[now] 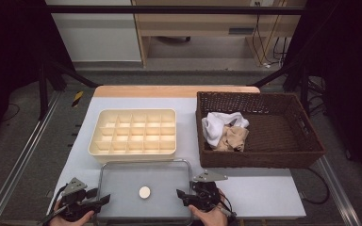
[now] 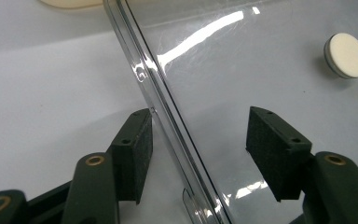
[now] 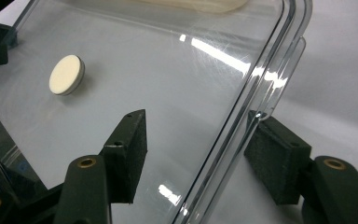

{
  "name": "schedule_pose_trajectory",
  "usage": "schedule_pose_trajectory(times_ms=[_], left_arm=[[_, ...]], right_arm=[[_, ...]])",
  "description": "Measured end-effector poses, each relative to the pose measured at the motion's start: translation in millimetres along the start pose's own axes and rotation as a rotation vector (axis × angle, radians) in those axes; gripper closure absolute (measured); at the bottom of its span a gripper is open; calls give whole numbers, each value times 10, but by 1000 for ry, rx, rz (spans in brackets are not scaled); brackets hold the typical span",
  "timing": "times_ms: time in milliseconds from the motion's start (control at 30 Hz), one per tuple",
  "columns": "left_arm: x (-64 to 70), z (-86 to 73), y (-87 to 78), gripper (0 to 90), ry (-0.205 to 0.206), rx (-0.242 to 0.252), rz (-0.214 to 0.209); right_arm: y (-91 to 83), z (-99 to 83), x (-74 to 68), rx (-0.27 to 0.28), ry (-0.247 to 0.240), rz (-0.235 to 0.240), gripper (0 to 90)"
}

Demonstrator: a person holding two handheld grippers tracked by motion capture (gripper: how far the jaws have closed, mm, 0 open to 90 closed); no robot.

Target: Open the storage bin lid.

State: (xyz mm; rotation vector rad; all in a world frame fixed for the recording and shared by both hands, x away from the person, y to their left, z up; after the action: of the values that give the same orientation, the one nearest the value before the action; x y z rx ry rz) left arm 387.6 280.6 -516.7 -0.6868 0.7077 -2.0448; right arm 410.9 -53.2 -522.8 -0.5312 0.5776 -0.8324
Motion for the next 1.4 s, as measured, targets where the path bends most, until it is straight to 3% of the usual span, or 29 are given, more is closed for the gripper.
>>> schedule_pose_trajectory(times_ms=[267,333,567,1100,1400], left_arm=[[-9,8,4,401,-5,-1,-4],[-26,18,-1,402,8,9,21],[-38,50,-11,383,15,38,32],[-67,123,-90,408,105,131,69],[-64,120,-104,428,70,141,47]], right_arm=[[-39,-5,50,-7,-12,-31,391],[-41,-6,56,-11,-8,-33,387],[-74,15,85,-1,-11,-52,362],[-188,138,103,79,-54,-41,370],[-299,265,63,126,-91,-25,414]])
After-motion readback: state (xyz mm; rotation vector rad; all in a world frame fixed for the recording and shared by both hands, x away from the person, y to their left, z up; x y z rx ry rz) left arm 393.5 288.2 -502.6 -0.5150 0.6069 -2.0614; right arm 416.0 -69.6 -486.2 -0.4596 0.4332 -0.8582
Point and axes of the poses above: each handheld gripper's, and its own axes: y roughly forward along the jaws, z roughly out of its top, x roughly to its right, the point moved 6 cm from there along y, roughly forward along the jaws, and after that the axes turned 3 degrees about -z, right-handed, at the moved point
